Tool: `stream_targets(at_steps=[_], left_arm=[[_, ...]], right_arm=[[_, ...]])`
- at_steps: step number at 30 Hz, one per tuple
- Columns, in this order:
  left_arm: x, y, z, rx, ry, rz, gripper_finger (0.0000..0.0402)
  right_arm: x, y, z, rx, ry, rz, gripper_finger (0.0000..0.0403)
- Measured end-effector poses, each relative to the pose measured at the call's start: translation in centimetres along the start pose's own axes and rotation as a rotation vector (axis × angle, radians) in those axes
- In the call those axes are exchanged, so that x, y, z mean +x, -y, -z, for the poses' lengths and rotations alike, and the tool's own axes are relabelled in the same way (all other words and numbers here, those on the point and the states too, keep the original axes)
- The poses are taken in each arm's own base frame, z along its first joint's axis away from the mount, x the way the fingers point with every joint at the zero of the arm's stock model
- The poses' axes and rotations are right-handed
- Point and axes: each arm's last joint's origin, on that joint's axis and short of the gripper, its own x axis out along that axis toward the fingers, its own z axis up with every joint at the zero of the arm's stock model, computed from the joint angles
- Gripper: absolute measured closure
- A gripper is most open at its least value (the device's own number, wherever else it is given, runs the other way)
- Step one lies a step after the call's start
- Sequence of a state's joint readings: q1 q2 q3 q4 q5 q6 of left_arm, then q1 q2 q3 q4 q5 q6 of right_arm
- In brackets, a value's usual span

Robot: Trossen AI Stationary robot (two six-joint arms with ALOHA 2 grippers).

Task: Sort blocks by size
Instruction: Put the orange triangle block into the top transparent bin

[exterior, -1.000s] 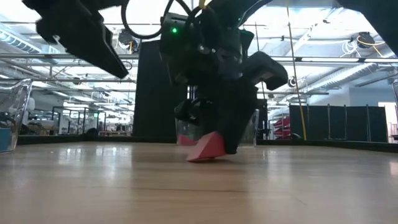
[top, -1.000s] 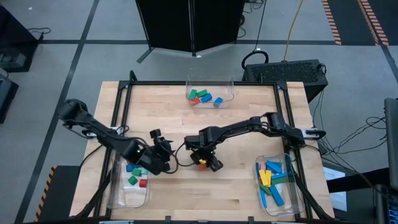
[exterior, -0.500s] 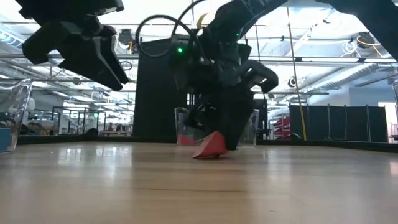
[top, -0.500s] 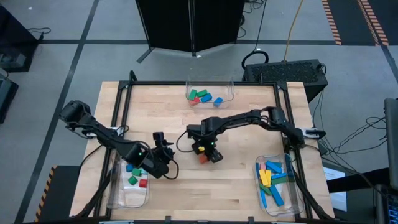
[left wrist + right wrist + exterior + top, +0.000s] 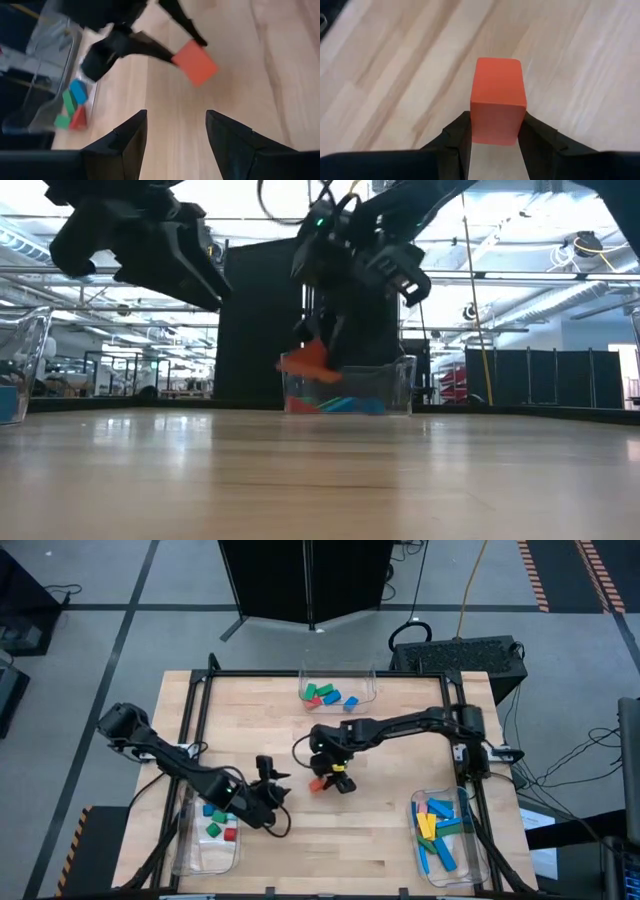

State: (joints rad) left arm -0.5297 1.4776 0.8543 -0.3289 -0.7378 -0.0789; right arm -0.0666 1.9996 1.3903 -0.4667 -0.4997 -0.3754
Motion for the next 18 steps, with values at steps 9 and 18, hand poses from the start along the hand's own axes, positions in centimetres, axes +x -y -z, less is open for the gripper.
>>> stream_targets(at_steps=[9,18], left_arm=[[2.8,1.2,-0.5,0.213,0.032,-0.067,0.0198],[4.2,1.9,-1.5,0.336,0.108,-0.161,0.0198]], right_arm=[[-1.2,-1.4,1.2,-0.005,0.260,0.032,0.0280],[-0.8,-1.7,2.2,0.034,0.381,0.009,0.0280]])
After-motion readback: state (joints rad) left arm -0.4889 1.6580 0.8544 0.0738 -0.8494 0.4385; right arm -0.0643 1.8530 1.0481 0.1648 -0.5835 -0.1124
